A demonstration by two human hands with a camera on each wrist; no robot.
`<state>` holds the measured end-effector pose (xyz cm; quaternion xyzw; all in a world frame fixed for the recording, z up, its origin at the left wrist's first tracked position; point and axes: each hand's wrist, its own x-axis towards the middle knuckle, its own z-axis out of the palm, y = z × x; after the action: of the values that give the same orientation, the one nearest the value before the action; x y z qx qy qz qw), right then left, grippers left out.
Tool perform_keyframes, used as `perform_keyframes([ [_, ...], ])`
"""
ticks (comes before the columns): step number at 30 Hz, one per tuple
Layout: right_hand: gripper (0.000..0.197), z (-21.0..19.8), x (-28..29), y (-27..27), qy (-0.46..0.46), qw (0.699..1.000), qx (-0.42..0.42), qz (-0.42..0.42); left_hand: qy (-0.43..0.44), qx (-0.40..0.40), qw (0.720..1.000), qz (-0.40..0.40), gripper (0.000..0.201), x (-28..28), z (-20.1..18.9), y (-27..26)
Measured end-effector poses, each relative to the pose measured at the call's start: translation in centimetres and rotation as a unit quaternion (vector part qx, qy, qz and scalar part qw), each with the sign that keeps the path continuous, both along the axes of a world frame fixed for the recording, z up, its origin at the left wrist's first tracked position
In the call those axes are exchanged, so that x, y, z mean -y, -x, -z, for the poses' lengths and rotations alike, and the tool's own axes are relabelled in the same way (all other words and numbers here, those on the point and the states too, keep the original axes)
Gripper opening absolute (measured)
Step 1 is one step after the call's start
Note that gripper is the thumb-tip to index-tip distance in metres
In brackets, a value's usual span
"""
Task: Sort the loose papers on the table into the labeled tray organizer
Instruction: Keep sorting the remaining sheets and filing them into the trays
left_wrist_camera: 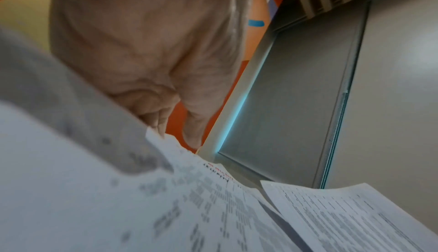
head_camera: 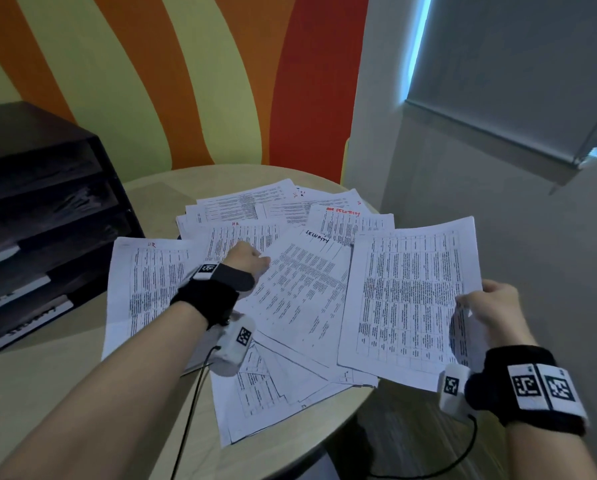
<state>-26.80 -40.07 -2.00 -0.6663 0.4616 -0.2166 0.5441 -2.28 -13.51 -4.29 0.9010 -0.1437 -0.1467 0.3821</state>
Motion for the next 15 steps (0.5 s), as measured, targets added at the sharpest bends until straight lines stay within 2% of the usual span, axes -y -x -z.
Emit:
perform_keyframes([
  [2, 0.027, 0.0, -0.2, -0.2, 0.003, 1.000, 0.002, -0.005, 0.003, 0.015, 1.000, -0.008, 0.052, -0.1, 0.2, 0.1],
  [6, 0.026, 0.1, -0.3, -0.5, 0.008, 1.000, -0.003, -0.011, -0.005, -0.065, 0.998, 0.001, 0.050, -1.6, -0.7, -0.6],
  [9, 0.025, 0.3, -0.4, -0.6, 0.010, 1.000, -0.012, -0.016, -0.033, -0.076, 0.996, 0.017, 0.043, -3.1, -0.7, -1.2],
  [12, 0.025, 0.5, -0.4, -0.9, 0.019, 0.999, -0.021, -0.026, 0.020, -0.088, 0.996, 0.006, 0.039, -3.5, -0.8, -1.2],
  [14, 0.025, 0.5, -0.6, -1.0, 0.024, 0.999, -0.021, -0.031, 0.019, -0.094, 0.995, -0.007, 0.026, -3.0, -0.8, -0.9],
  [15, 0.025, 0.5, -0.6, -1.2, 0.025, 0.999, -0.020, -0.033, 0.035, -0.100, 0.994, -0.016, 0.033, -2.7, -1.0, -0.7],
])
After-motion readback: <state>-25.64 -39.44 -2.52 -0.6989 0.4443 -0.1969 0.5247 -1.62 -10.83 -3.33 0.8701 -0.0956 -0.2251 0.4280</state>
